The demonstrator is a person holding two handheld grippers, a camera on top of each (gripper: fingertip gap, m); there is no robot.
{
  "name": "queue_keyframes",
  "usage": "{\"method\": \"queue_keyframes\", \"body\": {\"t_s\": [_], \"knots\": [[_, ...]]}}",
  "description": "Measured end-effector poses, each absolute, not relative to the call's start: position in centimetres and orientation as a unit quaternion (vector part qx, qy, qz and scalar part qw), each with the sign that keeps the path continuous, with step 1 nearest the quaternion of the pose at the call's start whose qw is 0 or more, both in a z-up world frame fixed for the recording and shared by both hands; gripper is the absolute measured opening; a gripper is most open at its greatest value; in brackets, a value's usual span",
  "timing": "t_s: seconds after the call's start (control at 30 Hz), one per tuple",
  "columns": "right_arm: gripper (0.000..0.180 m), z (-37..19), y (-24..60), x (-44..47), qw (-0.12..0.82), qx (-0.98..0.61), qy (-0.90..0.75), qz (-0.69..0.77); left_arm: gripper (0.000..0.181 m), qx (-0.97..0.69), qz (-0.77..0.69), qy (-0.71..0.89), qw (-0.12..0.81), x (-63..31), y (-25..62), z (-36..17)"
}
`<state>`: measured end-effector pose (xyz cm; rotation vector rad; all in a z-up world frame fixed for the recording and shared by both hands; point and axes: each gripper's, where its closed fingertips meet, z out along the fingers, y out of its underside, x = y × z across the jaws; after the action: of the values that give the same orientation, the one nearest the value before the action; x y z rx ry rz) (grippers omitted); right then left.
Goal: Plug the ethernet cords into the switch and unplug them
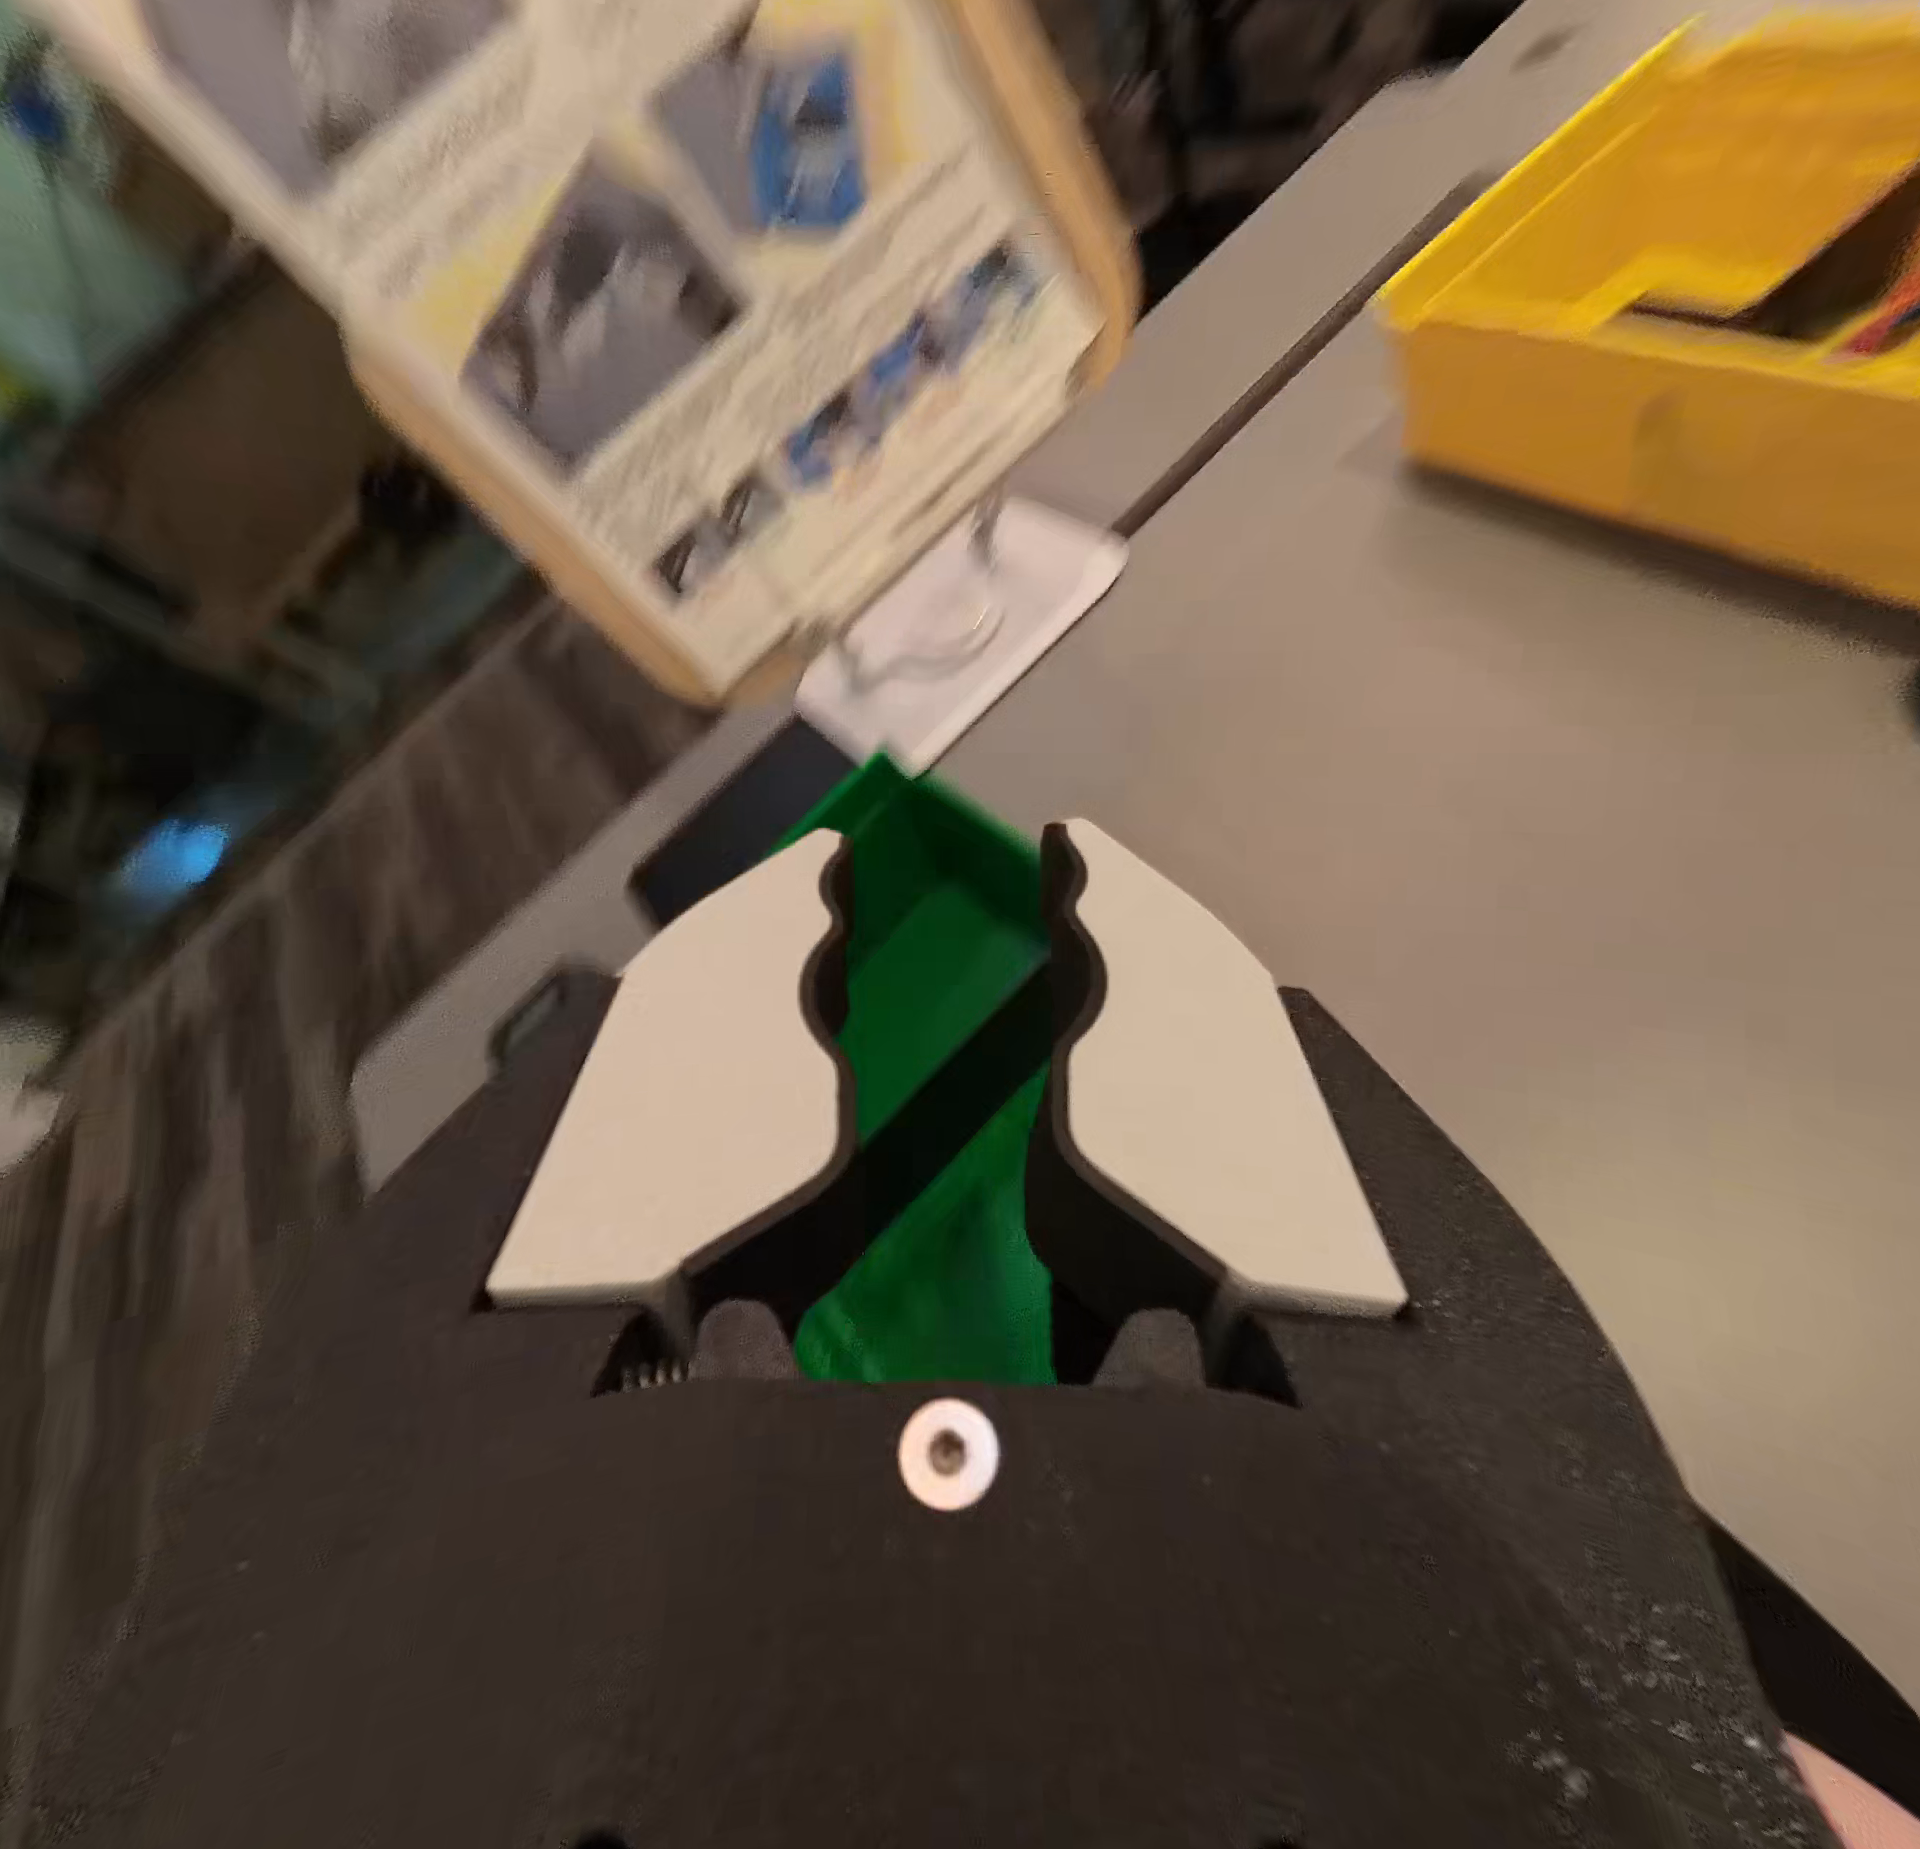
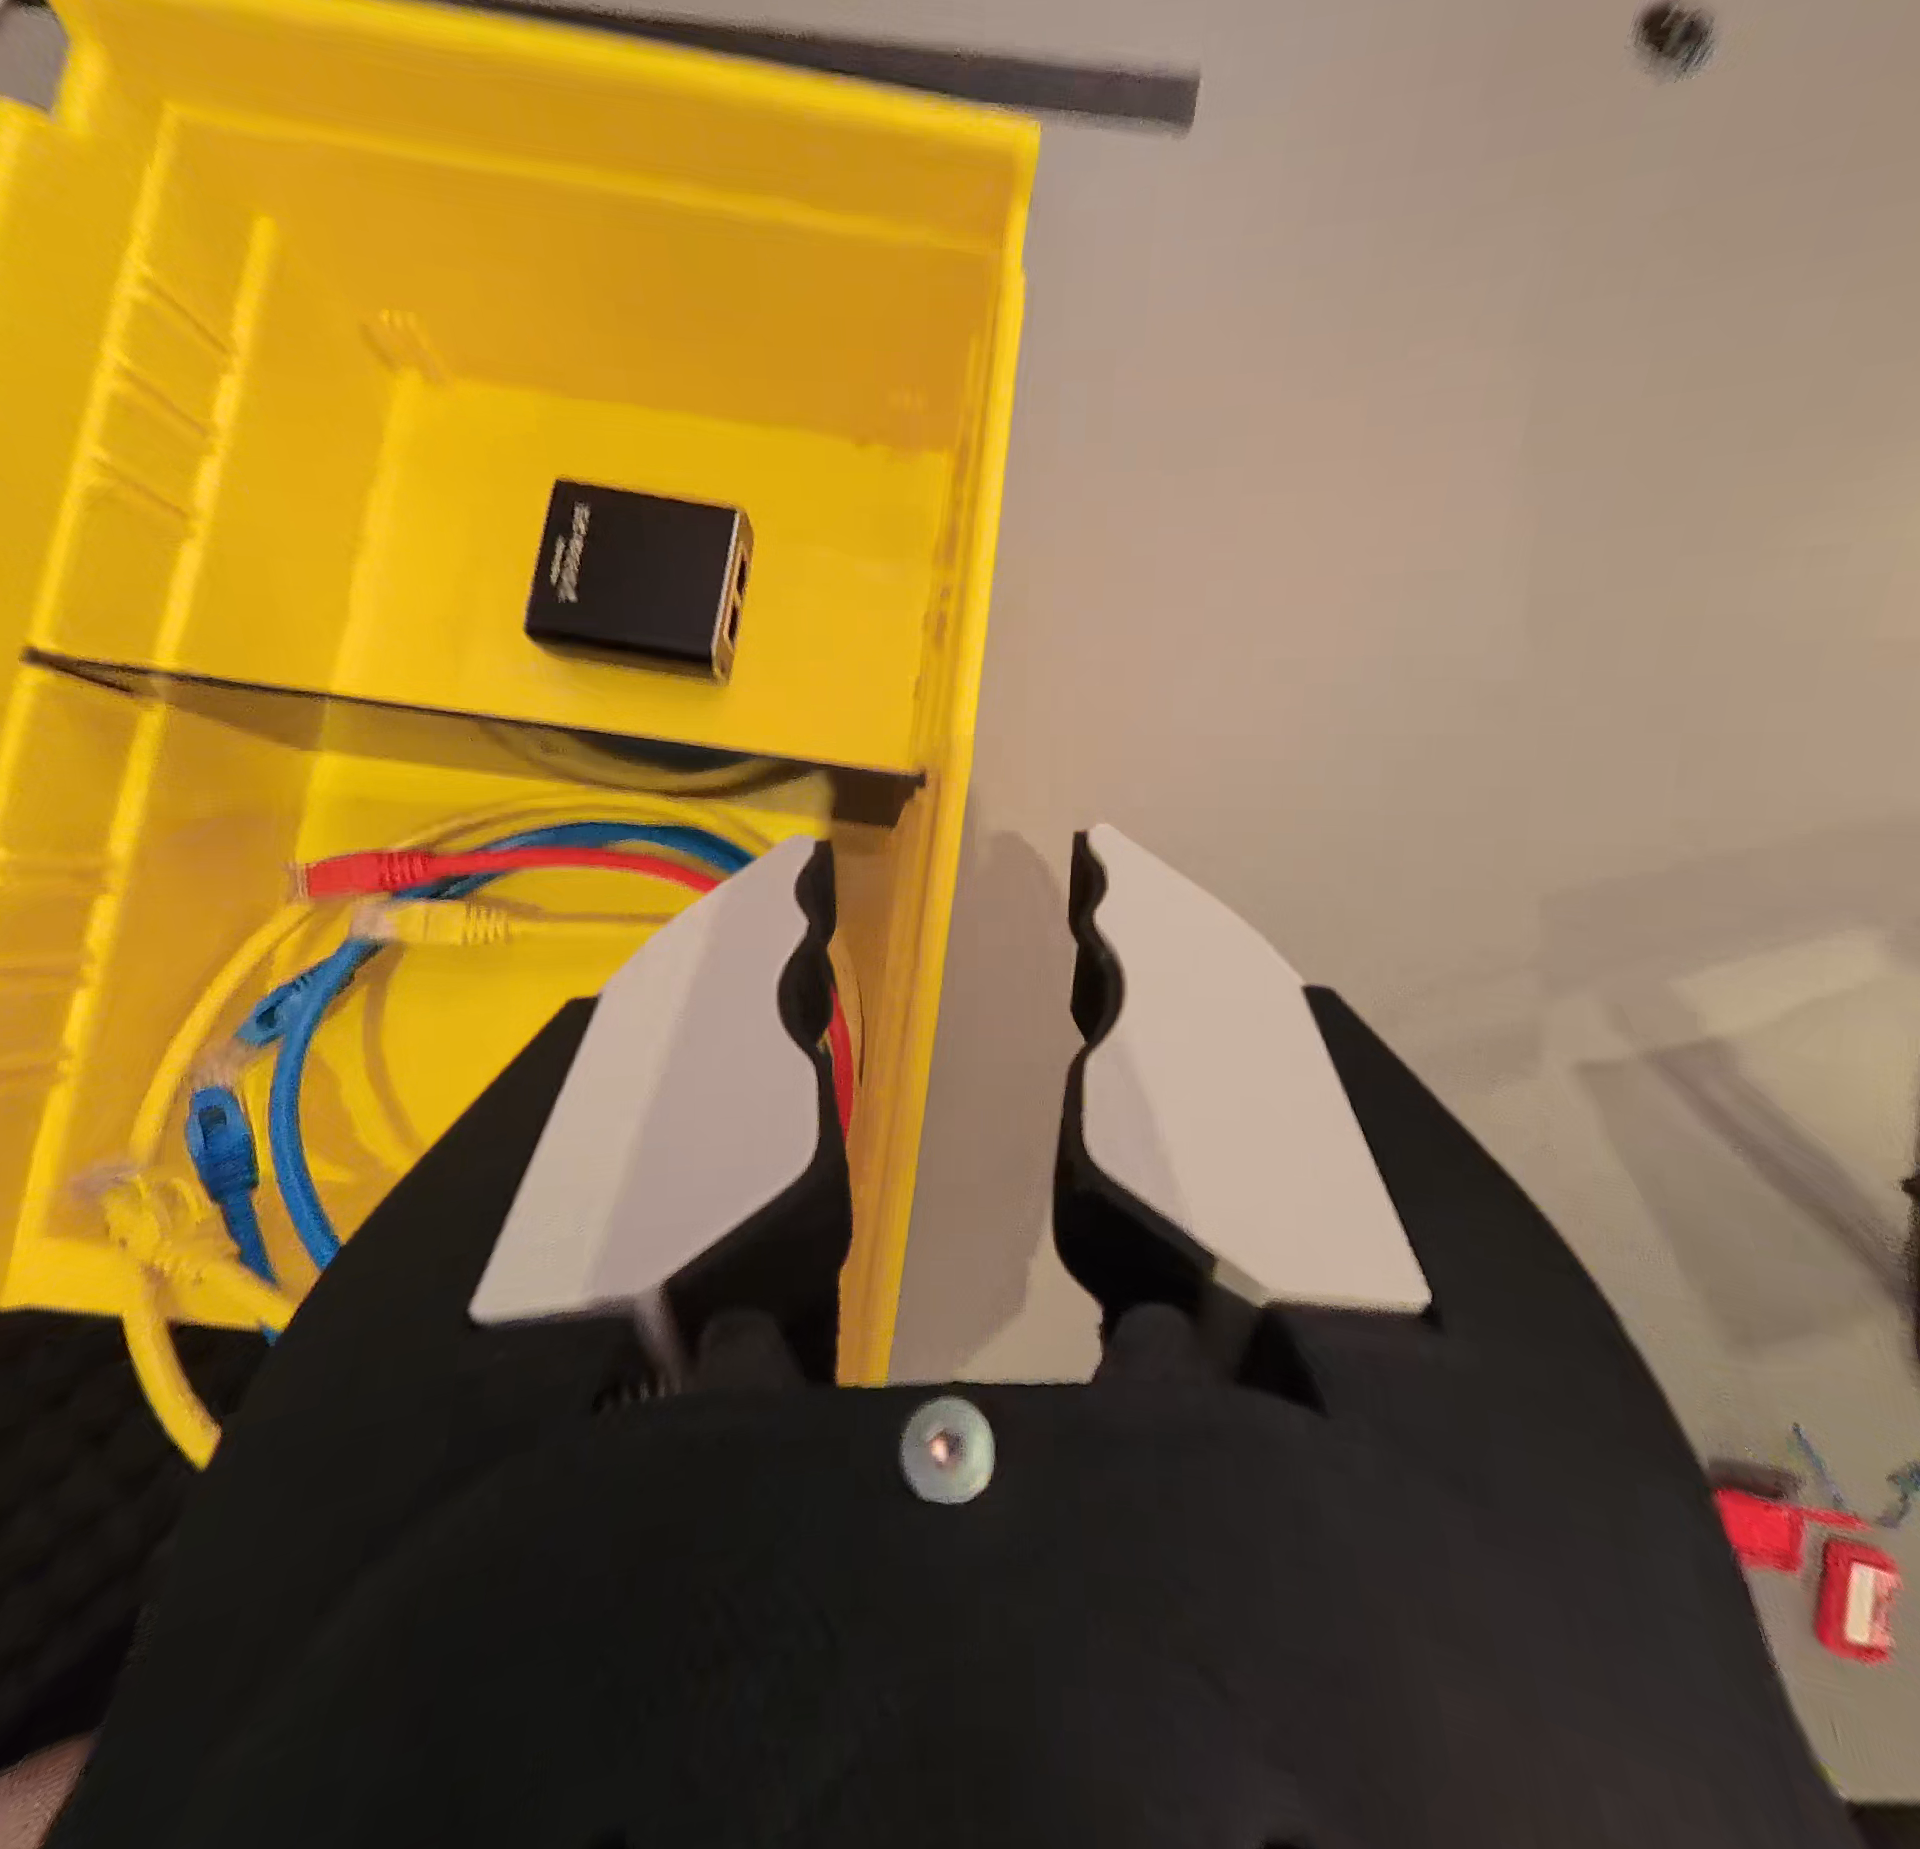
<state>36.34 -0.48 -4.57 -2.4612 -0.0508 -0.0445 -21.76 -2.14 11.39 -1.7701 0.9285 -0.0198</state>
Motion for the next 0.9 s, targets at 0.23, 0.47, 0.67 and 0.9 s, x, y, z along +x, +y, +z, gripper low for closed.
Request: {"method": "queue_keyframes", "body": {"t_s": [0.23, 0.47, 0.67, 0.9], "knots": [[0.033, -7.6, -2.0, 36.3, 0.270, -0.962, 0.001, 0.031, 0.042, -0.915, 0.071, 0.166, 0.362, -34.7, 0.6, 3.7], [0.011, -11.0, -2.0, 35.0, 0.202, -0.972, 0.028, 0.115, 0.050, -0.960, 0.058, 0.082, 0.263, -39.0, 0.7, -1.5], [0.010, -11.1, -1.9, 34.4, 0.177, -0.976, 0.044, 0.116, 0.049, -0.981, -0.005, 0.071, 0.178, -38.7, 0.3, -5.2], [0.011, -11.1, -0.9, 30.7, 0.142, -0.980, 0.017, 0.139, 0.025, -0.989, -0.063, 0.045, 0.126, -39.0, 0.8, -8.3]]}}
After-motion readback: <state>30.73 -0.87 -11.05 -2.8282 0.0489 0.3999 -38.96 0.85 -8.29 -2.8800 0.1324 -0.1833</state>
